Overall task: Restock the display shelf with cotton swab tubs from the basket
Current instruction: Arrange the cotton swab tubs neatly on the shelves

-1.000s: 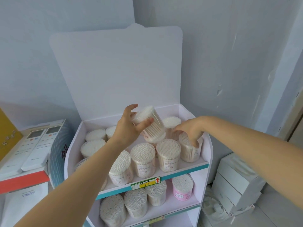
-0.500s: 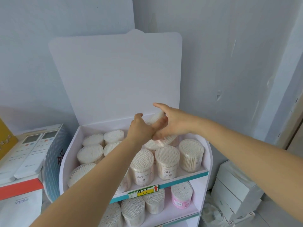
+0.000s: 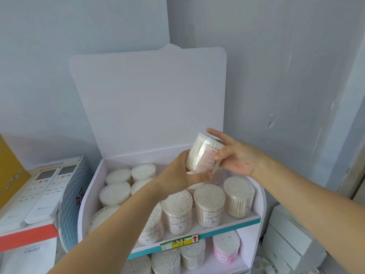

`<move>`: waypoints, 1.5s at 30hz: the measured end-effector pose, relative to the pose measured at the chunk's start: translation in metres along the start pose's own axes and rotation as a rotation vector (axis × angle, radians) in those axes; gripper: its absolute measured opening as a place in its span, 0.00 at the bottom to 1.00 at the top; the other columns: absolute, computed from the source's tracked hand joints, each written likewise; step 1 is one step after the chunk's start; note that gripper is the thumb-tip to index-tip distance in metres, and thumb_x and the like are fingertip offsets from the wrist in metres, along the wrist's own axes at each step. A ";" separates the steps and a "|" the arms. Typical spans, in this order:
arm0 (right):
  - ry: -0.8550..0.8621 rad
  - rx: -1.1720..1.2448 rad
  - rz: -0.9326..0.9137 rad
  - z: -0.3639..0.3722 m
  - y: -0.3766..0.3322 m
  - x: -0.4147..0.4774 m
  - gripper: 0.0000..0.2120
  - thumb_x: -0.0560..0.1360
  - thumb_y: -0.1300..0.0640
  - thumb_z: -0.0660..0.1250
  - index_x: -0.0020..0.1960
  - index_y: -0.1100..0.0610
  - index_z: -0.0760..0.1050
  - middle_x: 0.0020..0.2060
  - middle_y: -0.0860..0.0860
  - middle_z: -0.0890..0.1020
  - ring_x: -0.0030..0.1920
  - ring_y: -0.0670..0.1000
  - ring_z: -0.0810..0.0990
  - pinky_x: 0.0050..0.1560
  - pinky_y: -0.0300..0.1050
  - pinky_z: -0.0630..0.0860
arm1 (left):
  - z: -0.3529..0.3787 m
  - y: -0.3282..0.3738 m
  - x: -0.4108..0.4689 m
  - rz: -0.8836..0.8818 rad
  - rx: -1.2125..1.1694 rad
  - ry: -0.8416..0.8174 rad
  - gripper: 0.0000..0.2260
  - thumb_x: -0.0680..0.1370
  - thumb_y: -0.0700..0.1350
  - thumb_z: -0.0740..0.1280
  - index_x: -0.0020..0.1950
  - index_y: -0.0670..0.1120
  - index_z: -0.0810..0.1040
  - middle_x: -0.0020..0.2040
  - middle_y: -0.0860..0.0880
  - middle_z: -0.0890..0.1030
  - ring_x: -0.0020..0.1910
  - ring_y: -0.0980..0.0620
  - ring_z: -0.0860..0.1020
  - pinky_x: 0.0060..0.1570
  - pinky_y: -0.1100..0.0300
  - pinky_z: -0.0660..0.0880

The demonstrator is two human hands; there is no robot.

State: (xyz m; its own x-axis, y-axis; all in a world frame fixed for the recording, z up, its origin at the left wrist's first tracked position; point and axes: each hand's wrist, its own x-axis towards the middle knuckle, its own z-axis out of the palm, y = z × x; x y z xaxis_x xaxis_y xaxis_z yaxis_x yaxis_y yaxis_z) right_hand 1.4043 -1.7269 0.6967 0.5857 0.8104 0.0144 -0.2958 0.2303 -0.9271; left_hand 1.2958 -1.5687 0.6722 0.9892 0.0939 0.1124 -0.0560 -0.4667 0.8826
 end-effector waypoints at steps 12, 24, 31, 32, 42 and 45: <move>-0.128 -0.399 0.274 0.004 0.000 -0.004 0.44 0.53 0.39 0.80 0.64 0.56 0.74 0.57 0.56 0.80 0.58 0.58 0.80 0.55 0.56 0.79 | 0.000 -0.031 -0.011 0.931 1.118 0.817 0.21 0.70 0.37 0.68 0.61 0.48 0.68 0.58 0.48 0.69 0.55 0.46 0.71 0.52 0.51 0.70; 0.053 -0.721 -0.059 0.017 0.000 -0.006 0.36 0.62 0.69 0.77 0.64 0.47 0.71 0.58 0.48 0.75 0.58 0.48 0.76 0.54 0.43 0.78 | -0.010 -0.022 -0.025 0.149 0.319 0.224 0.42 0.66 0.64 0.71 0.74 0.53 0.58 0.67 0.52 0.71 0.57 0.57 0.76 0.57 0.56 0.77; 0.120 -0.750 -0.005 0.010 -0.015 -0.007 0.34 0.64 0.65 0.77 0.65 0.47 0.71 0.59 0.52 0.73 0.56 0.52 0.78 0.54 0.48 0.79 | -0.007 -0.016 -0.012 0.243 0.442 0.284 0.39 0.67 0.56 0.75 0.73 0.52 0.60 0.70 0.51 0.68 0.64 0.54 0.70 0.64 0.57 0.69; 0.192 -0.813 -0.055 0.008 -0.015 -0.007 0.35 0.62 0.65 0.78 0.65 0.47 0.71 0.59 0.51 0.73 0.56 0.51 0.77 0.54 0.47 0.79 | -0.010 -0.017 -0.007 0.216 0.475 0.247 0.42 0.67 0.57 0.74 0.75 0.52 0.57 0.73 0.50 0.63 0.69 0.52 0.67 0.67 0.55 0.66; 0.580 -0.932 -0.321 -0.016 -0.013 -0.006 0.42 0.59 0.61 0.80 0.68 0.48 0.68 0.57 0.46 0.72 0.57 0.48 0.73 0.54 0.42 0.73 | 0.007 -0.019 0.038 -0.187 0.757 -0.124 0.33 0.72 0.56 0.71 0.74 0.51 0.62 0.73 0.49 0.65 0.72 0.47 0.63 0.68 0.52 0.62; 0.568 -0.921 -0.298 -0.021 -0.012 -0.006 0.42 0.57 0.61 0.81 0.68 0.48 0.69 0.58 0.47 0.73 0.57 0.48 0.74 0.58 0.46 0.75 | 0.003 -0.016 0.052 -0.275 0.689 -0.265 0.28 0.73 0.56 0.70 0.72 0.55 0.66 0.74 0.52 0.62 0.73 0.48 0.62 0.69 0.52 0.61</move>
State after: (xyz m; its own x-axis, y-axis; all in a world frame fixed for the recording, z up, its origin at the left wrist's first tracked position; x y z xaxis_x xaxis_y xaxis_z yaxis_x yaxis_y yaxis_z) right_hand 1.4199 -1.7461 0.6994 0.8688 0.3718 0.3270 0.4466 -0.3033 -0.8417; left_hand 1.3488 -1.5591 0.6625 0.9596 0.1122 -0.2580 0.2058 -0.9052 0.3718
